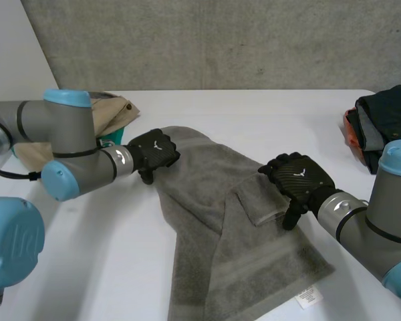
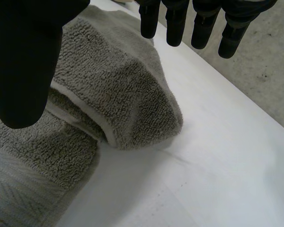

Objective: Fold the laundry.

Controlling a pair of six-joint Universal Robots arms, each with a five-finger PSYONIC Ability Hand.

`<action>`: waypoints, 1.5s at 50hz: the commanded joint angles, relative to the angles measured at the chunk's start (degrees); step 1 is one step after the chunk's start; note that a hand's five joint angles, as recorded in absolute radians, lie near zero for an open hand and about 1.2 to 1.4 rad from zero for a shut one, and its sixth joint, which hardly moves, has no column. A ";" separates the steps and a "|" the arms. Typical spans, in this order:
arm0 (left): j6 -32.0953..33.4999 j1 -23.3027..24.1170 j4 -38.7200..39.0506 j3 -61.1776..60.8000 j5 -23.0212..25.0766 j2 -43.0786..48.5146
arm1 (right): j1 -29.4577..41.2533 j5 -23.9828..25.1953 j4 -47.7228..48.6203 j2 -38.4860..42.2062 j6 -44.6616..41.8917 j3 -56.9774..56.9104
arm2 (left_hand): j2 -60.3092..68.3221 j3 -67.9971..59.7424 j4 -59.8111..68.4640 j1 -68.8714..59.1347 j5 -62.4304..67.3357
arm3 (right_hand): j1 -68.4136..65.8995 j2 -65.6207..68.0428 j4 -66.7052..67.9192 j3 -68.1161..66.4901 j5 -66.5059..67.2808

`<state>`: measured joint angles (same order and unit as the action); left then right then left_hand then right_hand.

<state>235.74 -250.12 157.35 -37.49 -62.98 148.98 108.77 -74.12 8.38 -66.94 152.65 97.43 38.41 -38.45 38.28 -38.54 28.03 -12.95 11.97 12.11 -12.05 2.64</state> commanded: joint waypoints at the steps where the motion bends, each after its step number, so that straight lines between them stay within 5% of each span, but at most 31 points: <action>1: -0.55 1.12 0.77 1.54 -1.26 2.01 | 0.30 -0.06 0.06 0.85 -1.04 -0.04 | 7.96 -7.91 8.08 -7.82 8.34 | 0.09 0.89 0.75 -0.81 0.22; 8: -0.28 1.74 0.85 3.03 -2.76 3.24 | 0.65 -0.33 0.50 2.08 -1.48 -0.57 | 14.51 -14.46 14.63 -14.37 14.89 | -0.08 1.06 0.92 -0.97 0.39; 13: 0.07 2.09 0.77 4.70 -4.07 4.47 | 1.70 -1.64 1.29 3.83 -1.48 -1.97 | 41.49 -41.45 41.61 -41.35 41.87 | -0.75 1.73 1.59 -1.65 1.06; 19: 1.47 2.53 -0.46 4.71 -5.83 4.83 | 2.94 -3.14 1.99 7.08 -1.83 -4.61 | 41.59 -41.55 41.72 -41.46 41.97 | -3.93 4.91 4.77 -4.83 4.24; 24: 1.56 2.18 -3.10 3.92 -7.77 2.63 | 3.20 -4.02 2.26 10.33 -1.92 -8.04 | 41.59 -41.55 41.72 -41.46 41.97 | -25.10 26.08 25.94 -26.00 25.41; 28: -1.67 1.83 -4.77 1.20 -8.38 -3.24 | 3.03 -5.24 1.91 12.80 -2.36 -12.08 | 41.59 -41.55 41.72 -41.46 41.97 | -66.91 67.90 67.76 -67.81 67.23; 41: -18.38 2.35 -8.37 -16.55 -5.84 -30.40 | -1.63 -5.17 9.63 10.33 4.05 -27.45 | 41.59 -41.55 41.72 -41.46 41.97 | -67.05 68.03 67.89 -67.95 67.36; 47: -25.14 5.07 -7.24 -27.61 -7.93 -41.91 | -0.14 1.94 12.54 21.82 8.53 -47.63 | 41.59 -41.55 41.72 -41.46 41.97 | -67.05 68.03 67.89 -67.95 67.36; 54: -29.37 8.94 -0.73 -34.31 -14.97 -49.05 | 2.31 3.45 11.85 37.03 15.73 -67.69 | 41.59 -41.55 41.72 -41.46 41.97 | -67.05 68.03 67.89 -67.95 67.36; 55: -29.81 10.08 0.49 -34.93 -16.72 -49.66 | 2.76 3.37 11.14 38.19 15.74 -68.68 | 41.59 -41.55 41.72 -41.46 41.97 | -64.36 65.35 65.21 -65.26 64.68; 58: -30.16 12.01 2.08 -35.20 -19.18 -49.67 | 4.25 2.23 5.89 39.26 13.21 -69.92 | 41.59 -41.55 41.72 -41.46 41.97 | 2.95 -1.97 -2.11 2.05 -2.64; 61: -29.90 13.08 2.26 -34.93 -20.60 -49.14 | 4.61 -0.49 1.48 37.42 10.13 -68.87 | 41.59 -41.55 41.72 -41.46 41.97 | 2.95 -1.97 -2.11 2.05 -2.64; 69: -30.87 14.66 0.07 -29.94 -23.23 -47.03 | 3.64 -20.42 -21.08 17.85 5.37 -53.18 | 41.59 -41.55 41.72 -41.46 41.97 | 2.95 -1.97 -2.11 2.05 -2.64; 75: -31.92 16.85 -0.64 -24.13 -24.38 -46.68 | 5.04 -24.59 -30.08 5.43 12.39 -34.70 | 41.59 -41.55 41.72 -41.46 41.97 | 2.95 -1.97 -2.11 2.05 -2.64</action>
<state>204.67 -234.92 157.62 -66.76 -86.48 102.03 112.70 -94.59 -13.49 -50.13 158.96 46.45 68.34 -67.98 68.38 -65.86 56.32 -12.46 11.75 11.82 -11.82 2.66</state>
